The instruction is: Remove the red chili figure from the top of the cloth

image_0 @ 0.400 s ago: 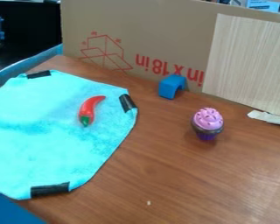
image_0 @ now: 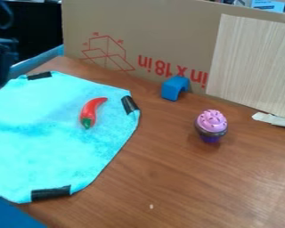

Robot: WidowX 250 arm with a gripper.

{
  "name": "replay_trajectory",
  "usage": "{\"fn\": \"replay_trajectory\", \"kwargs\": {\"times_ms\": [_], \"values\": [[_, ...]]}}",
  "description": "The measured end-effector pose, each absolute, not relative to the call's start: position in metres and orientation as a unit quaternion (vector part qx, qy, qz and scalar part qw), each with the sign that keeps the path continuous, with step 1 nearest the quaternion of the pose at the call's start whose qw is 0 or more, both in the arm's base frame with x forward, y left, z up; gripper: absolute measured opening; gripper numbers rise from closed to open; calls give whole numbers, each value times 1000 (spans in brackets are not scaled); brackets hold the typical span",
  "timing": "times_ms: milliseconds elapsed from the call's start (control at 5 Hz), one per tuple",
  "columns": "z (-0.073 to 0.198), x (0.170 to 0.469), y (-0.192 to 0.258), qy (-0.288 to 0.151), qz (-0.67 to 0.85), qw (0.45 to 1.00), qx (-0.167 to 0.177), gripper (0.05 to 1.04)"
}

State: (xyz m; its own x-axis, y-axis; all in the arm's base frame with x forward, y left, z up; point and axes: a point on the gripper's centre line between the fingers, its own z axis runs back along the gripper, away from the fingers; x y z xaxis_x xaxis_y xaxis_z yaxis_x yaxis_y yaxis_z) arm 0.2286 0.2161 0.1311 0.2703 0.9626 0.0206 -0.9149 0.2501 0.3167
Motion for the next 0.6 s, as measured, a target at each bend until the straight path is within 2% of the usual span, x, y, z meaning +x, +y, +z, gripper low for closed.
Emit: {"fn": "replay_trajectory", "kwargs": {"times_ms": [200,400,600], "values": [[120,245,204,74,606,782,125,1000],[113,256,191,98,591,794,103,1000],[118,274,172,102,547,826,96,1000]]}}
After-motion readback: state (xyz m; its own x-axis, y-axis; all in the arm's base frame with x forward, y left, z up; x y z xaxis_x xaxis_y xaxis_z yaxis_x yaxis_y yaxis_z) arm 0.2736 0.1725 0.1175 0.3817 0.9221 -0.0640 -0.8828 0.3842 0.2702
